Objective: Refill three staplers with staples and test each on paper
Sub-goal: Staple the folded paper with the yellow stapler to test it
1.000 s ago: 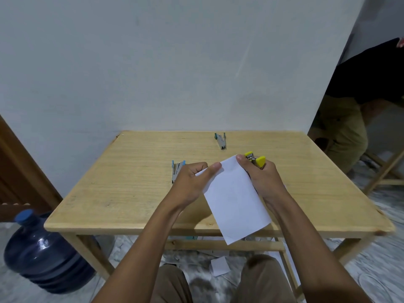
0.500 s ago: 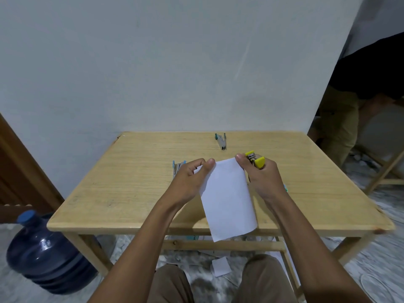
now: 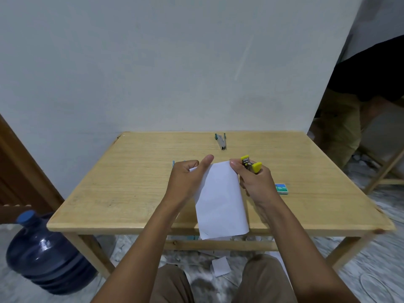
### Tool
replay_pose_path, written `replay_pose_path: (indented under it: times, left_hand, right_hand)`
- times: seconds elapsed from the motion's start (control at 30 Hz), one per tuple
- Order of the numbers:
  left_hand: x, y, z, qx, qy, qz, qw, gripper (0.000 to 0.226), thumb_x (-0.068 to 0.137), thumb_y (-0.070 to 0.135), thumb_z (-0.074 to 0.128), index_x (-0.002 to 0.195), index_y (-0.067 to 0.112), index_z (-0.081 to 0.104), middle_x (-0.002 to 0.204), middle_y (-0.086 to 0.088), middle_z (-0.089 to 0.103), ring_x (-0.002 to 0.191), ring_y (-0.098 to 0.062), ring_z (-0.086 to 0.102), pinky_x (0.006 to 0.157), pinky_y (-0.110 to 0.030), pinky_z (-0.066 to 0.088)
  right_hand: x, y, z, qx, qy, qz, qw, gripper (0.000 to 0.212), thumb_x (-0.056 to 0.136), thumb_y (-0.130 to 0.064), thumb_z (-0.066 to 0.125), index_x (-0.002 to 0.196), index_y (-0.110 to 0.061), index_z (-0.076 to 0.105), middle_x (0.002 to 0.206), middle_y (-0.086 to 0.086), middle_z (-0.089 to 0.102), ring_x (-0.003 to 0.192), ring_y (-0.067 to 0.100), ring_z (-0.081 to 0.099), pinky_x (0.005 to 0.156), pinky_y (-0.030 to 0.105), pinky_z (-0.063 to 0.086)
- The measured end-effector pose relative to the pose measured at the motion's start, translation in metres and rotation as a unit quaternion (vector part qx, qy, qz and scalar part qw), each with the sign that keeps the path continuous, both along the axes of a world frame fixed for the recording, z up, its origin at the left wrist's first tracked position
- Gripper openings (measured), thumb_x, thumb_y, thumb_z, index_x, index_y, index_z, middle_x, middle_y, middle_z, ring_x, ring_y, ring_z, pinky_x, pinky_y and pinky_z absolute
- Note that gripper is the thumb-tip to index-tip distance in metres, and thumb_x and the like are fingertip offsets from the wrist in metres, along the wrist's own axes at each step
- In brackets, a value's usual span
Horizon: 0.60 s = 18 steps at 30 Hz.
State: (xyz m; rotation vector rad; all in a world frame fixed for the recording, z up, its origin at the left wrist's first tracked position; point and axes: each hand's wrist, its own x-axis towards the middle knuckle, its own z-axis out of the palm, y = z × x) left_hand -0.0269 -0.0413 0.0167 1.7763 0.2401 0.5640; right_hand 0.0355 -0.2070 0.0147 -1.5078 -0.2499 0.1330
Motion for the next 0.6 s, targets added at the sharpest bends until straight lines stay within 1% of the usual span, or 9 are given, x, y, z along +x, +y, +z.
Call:
replay_pose_path:
  times: [0.1, 0.17, 0.23, 0.3, 0.37, 0.4, 0.47, 0.53, 0.6]
  left_hand:
    - [-0.002, 0.001, 0.001, -0.007, -0.001, -0.014, 1.0, 0.067, 0.086, 0.051, 0.069, 0.06, 0.017, 0.018, 0.059, 0.0, 0.019, 0.056, -0.017, 0.021, 0.048, -0.025, 0.018]
    - [-0.005, 0.003, 0.002, -0.013, 0.006, -0.034, 0.999, 0.065, 0.089, 0.049, 0.066, 0.059, 0.01, 0.024, 0.061, -0.006, 0.025, 0.056, -0.016, 0.025, 0.05, -0.026, 0.021]
    - [-0.009, 0.007, 0.004, -0.016, 0.023, -0.099, 0.995, 0.063, 0.095, 0.049, 0.058, 0.066, -0.003, 0.038, 0.066, -0.009, 0.037, 0.06, -0.018, 0.035, 0.056, -0.027, 0.029]
    - [-0.014, 0.013, 0.006, -0.018, 0.042, -0.17, 0.984, 0.051, 0.1, 0.045, 0.049, 0.07, 0.004, 0.049, 0.065, -0.007, 0.05, 0.06, -0.019, 0.045, 0.059, -0.026, 0.04]
    - [-0.016, 0.017, 0.008, -0.009, 0.055, -0.191, 0.98, 0.044, 0.102, 0.04, 0.046, 0.065, 0.018, 0.051, 0.061, 0.005, 0.054, 0.055, -0.016, 0.049, 0.06, -0.022, 0.045]
    - [-0.016, 0.018, 0.008, -0.004, 0.057, -0.191, 0.98, 0.044, 0.102, 0.04, 0.046, 0.062, 0.022, 0.05, 0.06, 0.008, 0.054, 0.054, -0.014, 0.049, 0.06, -0.021, 0.045]
    - [-0.015, 0.019, 0.008, 0.0, 0.06, -0.185, 0.981, 0.045, 0.102, 0.04, 0.047, 0.06, 0.024, 0.049, 0.062, 0.007, 0.054, 0.058, -0.016, 0.049, 0.066, -0.026, 0.045]
    - [-0.014, 0.02, 0.006, -0.007, 0.057, -0.176, 0.983, 0.045, 0.1, 0.041, 0.051, 0.064, 0.015, 0.049, 0.07, -0.004, 0.052, 0.068, -0.02, 0.047, 0.072, -0.034, 0.04]
    - [-0.014, 0.019, 0.005, -0.017, 0.051, -0.168, 0.984, 0.047, 0.098, 0.042, 0.055, 0.068, 0.007, 0.047, 0.074, -0.01, 0.047, 0.072, -0.023, 0.042, 0.074, -0.036, 0.034]
  right_hand:
    - [0.001, -0.001, 0.0, 0.017, 0.039, 0.027, 0.999, 0.012, 0.085, -0.032, 0.076, 0.075, -0.026, 0.079, 0.053, -0.007, 0.036, 0.045, 0.009, 0.029, 0.039, 0.016, 0.026]
    - [0.001, -0.001, 0.0, 0.024, 0.059, 0.037, 0.997, 0.013, 0.084, -0.034, 0.077, 0.081, -0.021, 0.079, 0.061, 0.0, 0.039, 0.051, 0.013, 0.031, 0.043, 0.02, 0.025]
    - [0.004, -0.002, 0.0, 0.054, 0.085, 0.044, 0.994, 0.017, 0.083, -0.032, 0.078, 0.086, -0.016, 0.079, 0.075, 0.006, 0.047, 0.063, 0.018, 0.035, 0.053, 0.026, 0.029]
    - [0.009, -0.007, 0.001, 0.06, 0.098, 0.05, 0.992, 0.011, 0.082, -0.03, 0.079, 0.083, -0.019, 0.08, 0.076, 0.003, 0.043, 0.06, 0.015, 0.033, 0.054, 0.025, 0.03]
    - [0.013, -0.011, 0.003, 0.038, 0.093, 0.062, 0.993, 0.006, 0.081, -0.028, 0.079, 0.081, -0.023, 0.081, 0.071, 0.0, 0.041, 0.051, 0.009, 0.03, 0.052, 0.022, 0.03]
    - [0.015, -0.012, 0.003, 0.043, 0.093, 0.069, 0.992, 0.004, 0.08, -0.025, 0.08, 0.082, -0.022, 0.081, 0.071, -0.001, 0.045, 0.049, 0.008, 0.031, 0.053, 0.023, 0.031]
    - [0.018, -0.013, 0.004, 0.063, 0.092, 0.078, 0.991, 0.012, 0.08, -0.018, 0.08, 0.092, -0.021, 0.08, 0.071, -0.005, 0.056, 0.047, 0.007, 0.034, 0.056, 0.025, 0.033]
    - [0.02, -0.013, 0.006, 0.074, 0.085, 0.084, 0.99, 0.022, 0.081, -0.012, 0.078, 0.102, -0.019, 0.076, 0.069, -0.011, 0.063, 0.048, 0.007, 0.035, 0.057, 0.026, 0.031]
    - [0.02, -0.012, 0.007, 0.086, 0.086, 0.082, 0.989, 0.025, 0.079, -0.011, 0.078, 0.102, -0.019, 0.074, 0.071, -0.014, 0.064, 0.051, 0.008, 0.035, 0.057, 0.028, 0.027]
